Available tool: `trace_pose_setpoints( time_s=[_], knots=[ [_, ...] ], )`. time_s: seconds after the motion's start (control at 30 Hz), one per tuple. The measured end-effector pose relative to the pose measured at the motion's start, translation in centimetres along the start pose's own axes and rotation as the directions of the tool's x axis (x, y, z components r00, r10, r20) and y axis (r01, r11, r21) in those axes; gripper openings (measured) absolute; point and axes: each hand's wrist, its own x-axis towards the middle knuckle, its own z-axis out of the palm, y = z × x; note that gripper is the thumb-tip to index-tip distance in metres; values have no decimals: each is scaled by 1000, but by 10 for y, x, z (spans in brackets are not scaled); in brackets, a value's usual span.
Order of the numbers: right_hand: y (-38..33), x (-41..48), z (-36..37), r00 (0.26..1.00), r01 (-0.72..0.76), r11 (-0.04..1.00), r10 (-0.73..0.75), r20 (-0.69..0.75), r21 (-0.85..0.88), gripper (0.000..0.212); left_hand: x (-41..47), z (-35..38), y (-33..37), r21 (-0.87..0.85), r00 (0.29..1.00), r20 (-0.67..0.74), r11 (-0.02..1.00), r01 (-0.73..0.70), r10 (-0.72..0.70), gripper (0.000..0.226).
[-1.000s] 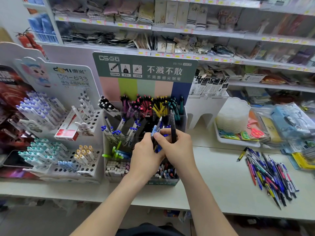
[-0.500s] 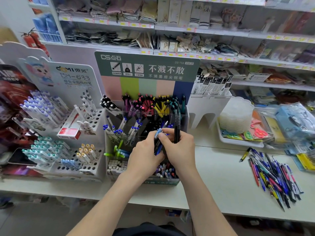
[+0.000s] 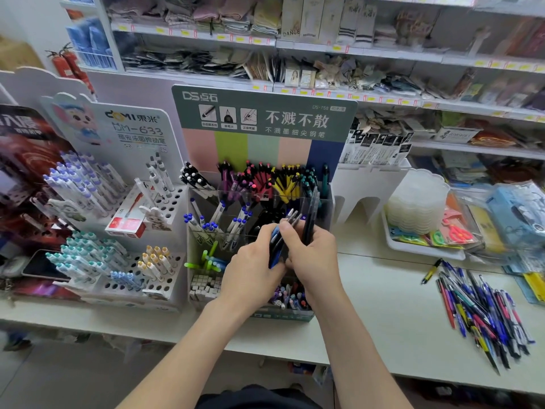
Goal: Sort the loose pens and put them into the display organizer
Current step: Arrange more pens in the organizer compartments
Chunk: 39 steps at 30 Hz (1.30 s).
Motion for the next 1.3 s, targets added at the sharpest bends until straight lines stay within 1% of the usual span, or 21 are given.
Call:
trace_pose_setpoints(
  time_s=[0.1, 0.17, 0.3, 0.33, 0.4, 0.47, 0.5, 0.53, 0.57, 0.63, 0.67, 0.73, 0.8, 0.83, 0.87, 0.93, 0.97, 1.03, 1.1, 1.23, 1.3],
  knots=[
    [3, 7, 1, 992, -1, 1000, 3, -123, 22, 27, 0, -1, -7, 8, 1000, 23, 1000, 4, -4, 61],
    [-2, 16, -2, 981, 47, 999, -41, -192, 23, 27, 0, -1, -15, -17, 999, 27, 999, 34, -34, 55],
    [-23, 30, -3, 963, 161, 987, -151, -222, 25, 28, 1, -4, -32, -123, 996, 5, 989, 84, -85, 47],
    [-28, 32, -2, 961, 198, 980, -196, -195, -12, 28, 2, -5, -34, -137, 996, -19, 987, 87, -91, 47],
    [-31, 33, 1, 967, 237, 966, -245, -64, -103, 30, 5, -10, -36, -149, 991, -87, 985, 87, -101, 49],
    [-27, 36, 5, 984, 161, 976, -146, 103, -149, 32, 7, -15, -36, -156, 981, -160, 984, 84, -109, 49],
    [-26, 38, 5, 982, 123, 966, -85, 170, -228, 31, 8, -17, -37, -167, 975, -191, 983, 79, -111, 49],
    [-27, 40, 3, 974, 115, 926, -33, 226, -359, 30, 9, -18, -38, -182, 968, -219, 980, 79, -119, 50],
    [-30, 42, 1, 961, 114, 856, 34, 275, -504, 28, 9, -20, -40, -202, 961, -243, 976, 82, -131, 50],
    [-42, 45, -3, 914, 112, 690, 211, 346, -715, 36, 9, -22, -42, -229, 949, -277, 969, 90, -154, 49],
    [-49, 48, -3, 884, 131, 614, 284, 372, -779, 39, 10, -23, -43, -236, 944, -287, 967, 96, -164, 48],
    [-65, 52, -1, 827, 233, 464, 368, 426, -854, 36, 10, -25, -44, -254, 941, -289, 962, 103, -177, 47],
    [-80, 58, 4, 802, 354, 309, 385, 456, -883, 20, 10, -26, -45, -265, 941, -283, 958, 106, -183, 46],
    [-87, 60, 6, 791, 384, 247, 408, 455, -889, 12, 11, -26, -46, -267, 942, -281, 958, 106, -182, 45],
    [-91, 64, 10, 780, 391, 208, 442, 442, -897, 10, 11, -27, -47, -266, 943, -280, 958, 104, -180, 44],
    [-98, 69, 18, 746, 353, 184, 536, 395, -917, 10, 12, -27, -49, -266, 945, -273, 958, 104, -178, 42],
    [-100, 71, 22, 733, 353, 146, 570, 370, -924, 12, 13, -28, -50, -270, 947, -266, 957, 105, -179, 41],
    [-102, 76, 29, 725, 391, 29, 606, 327, -920, 15, 13, -29, -52, -283, 952, -245, 953, 109, -182, 41],
    [-105, 78, 36, 714, 420, -33, 629, 308, -907, 10, 13, -29, -54, -288, 958, -220, 951, 116, -183, 41],
    [-109, 85, 47, 716, 410, -26, 629, 304, -912, 10, 13, -30, -55, -280, 965, -186, 952, 127, -183, 38],
    [-107, 90, 52, 732, 411, -2, 597, 329, -911, 18, 13, -31, -56, -283, 967, -174, 950, 135, -189, 38]
  ],
)
